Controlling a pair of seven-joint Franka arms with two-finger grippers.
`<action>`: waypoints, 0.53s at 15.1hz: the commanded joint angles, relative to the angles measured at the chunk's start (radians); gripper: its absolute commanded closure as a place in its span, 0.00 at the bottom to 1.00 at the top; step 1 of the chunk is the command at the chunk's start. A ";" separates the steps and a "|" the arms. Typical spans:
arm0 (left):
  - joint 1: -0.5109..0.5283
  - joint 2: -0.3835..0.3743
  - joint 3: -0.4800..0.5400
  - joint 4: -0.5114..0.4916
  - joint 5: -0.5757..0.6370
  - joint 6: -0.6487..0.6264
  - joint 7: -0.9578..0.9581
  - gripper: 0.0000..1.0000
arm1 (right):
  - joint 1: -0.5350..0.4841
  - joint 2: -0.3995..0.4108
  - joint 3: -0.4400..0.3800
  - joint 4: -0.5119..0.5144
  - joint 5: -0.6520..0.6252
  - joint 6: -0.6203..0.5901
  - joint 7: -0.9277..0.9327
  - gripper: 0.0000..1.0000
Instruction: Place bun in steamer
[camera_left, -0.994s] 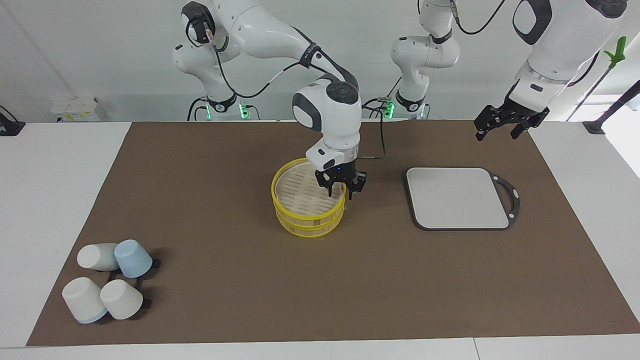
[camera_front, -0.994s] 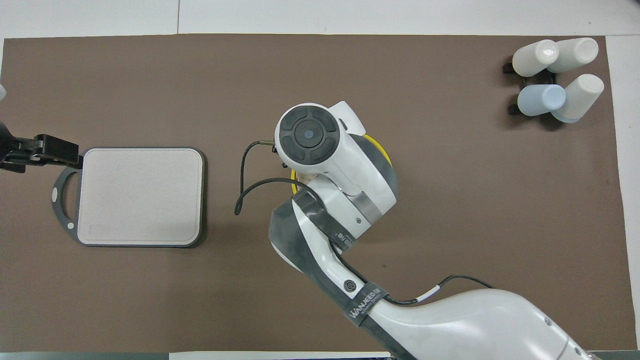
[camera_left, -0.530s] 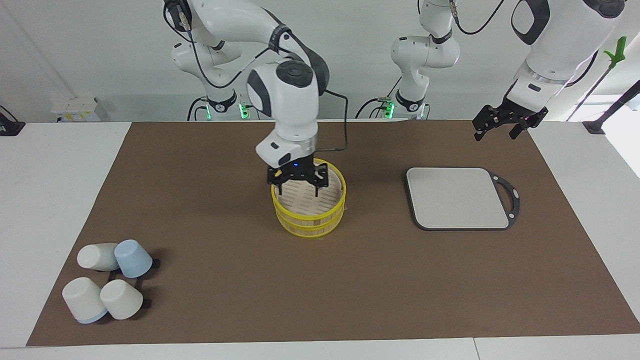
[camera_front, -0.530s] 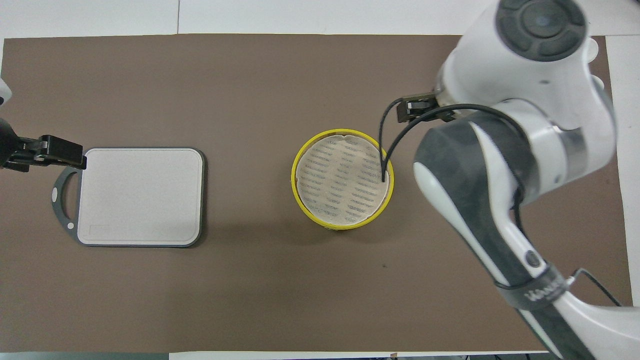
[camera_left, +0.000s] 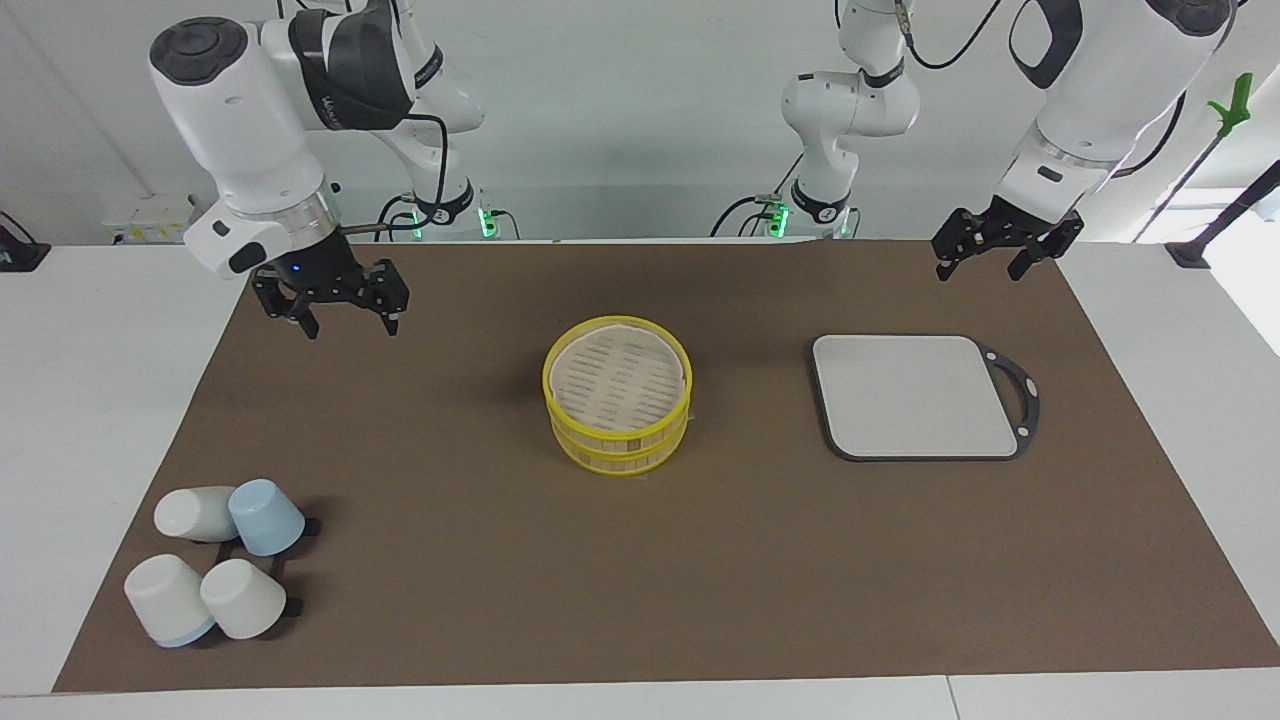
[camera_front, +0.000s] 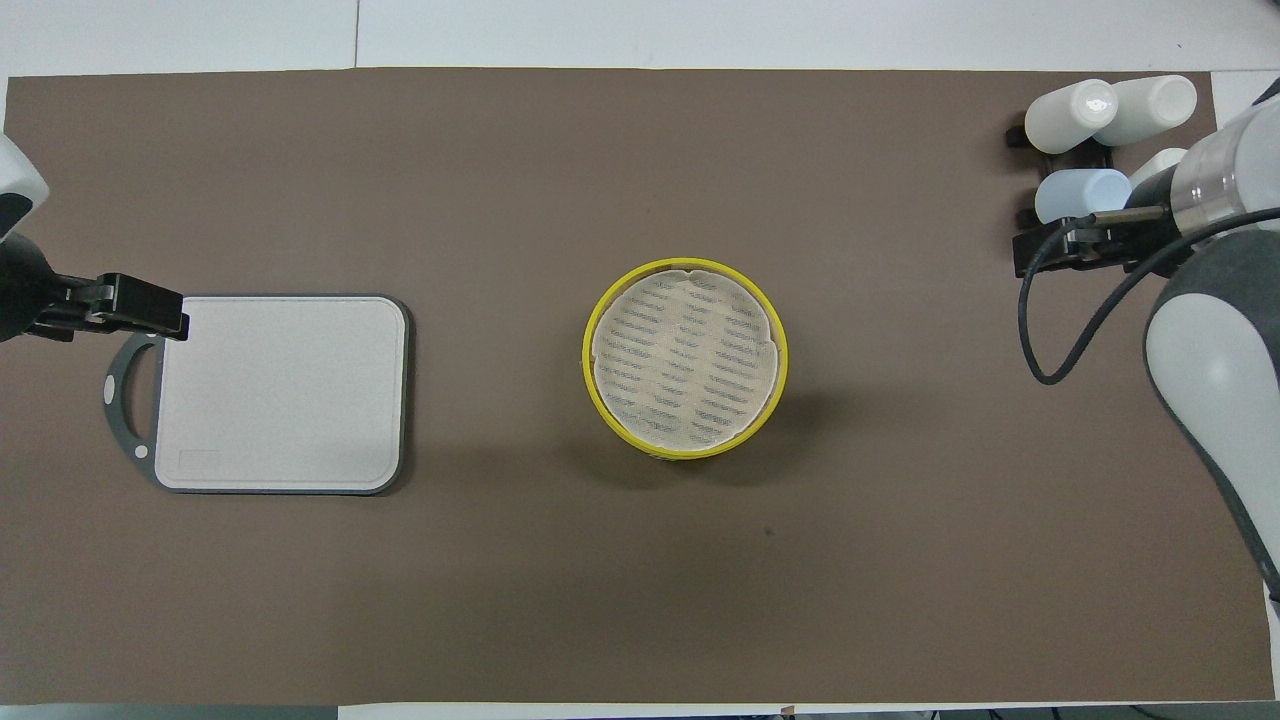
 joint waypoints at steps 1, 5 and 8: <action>-0.002 -0.014 0.007 -0.002 -0.011 -0.004 0.017 0.00 | -0.039 -0.044 0.013 -0.061 0.024 0.035 -0.025 0.00; -0.002 -0.012 0.008 -0.003 -0.011 0.009 0.017 0.00 | -0.059 -0.007 0.011 0.016 0.025 -0.092 -0.056 0.00; -0.004 -0.012 0.008 -0.003 -0.011 0.009 0.015 0.00 | -0.061 -0.007 0.011 0.018 0.027 -0.086 -0.053 0.00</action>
